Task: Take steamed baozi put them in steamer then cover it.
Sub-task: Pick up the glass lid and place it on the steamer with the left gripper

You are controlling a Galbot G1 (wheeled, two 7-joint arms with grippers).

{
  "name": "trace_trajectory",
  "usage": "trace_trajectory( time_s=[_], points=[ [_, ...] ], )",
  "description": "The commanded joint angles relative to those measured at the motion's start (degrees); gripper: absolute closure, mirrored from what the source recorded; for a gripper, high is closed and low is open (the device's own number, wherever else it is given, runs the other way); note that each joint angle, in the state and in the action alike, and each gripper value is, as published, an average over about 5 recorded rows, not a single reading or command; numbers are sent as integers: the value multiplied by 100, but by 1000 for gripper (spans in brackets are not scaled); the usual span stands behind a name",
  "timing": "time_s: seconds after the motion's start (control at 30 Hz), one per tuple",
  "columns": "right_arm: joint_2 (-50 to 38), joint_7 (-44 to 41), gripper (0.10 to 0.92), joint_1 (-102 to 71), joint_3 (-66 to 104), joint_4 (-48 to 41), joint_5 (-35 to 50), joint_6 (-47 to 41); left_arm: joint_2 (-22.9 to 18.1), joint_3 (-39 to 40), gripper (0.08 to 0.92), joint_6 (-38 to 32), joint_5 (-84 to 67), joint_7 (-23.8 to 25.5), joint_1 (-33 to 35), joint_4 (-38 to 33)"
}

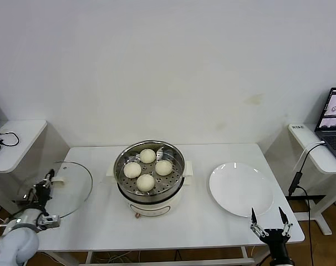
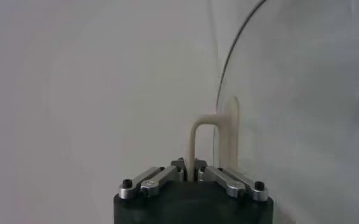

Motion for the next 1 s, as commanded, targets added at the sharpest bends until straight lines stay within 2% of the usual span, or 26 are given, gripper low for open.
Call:
trace_trajectory(
  time_s=[0.03,0.23,0.4,0.5,0.73,1.0],
  points=[
    [-168,-2,203,55,-149,-24,-96,8,10,-807,846,982,-717,608,814,-1947],
    [-204,-16,203,100,-268,-74,-195,10,152,-353,846,1305,-879,793,577,-2445],
    [-125,-4,202,192,-344,-160,-424,16,384,602,846,1710,-1139,918,44,-2474],
    [-12,27,203,277,-322,-225,-632,-15,370,1280,846,1942,-1174,977,-467,-2440],
    [272,145,203,437,-326,-425,-1132,-85,81,2511,846,2301,-1061,1132,-1567,-2208],
    [286,207,202,477,-375,-641,-1300,-87,-706,3254,846,2625,-32,1670,-2176,-1963]
  ],
)
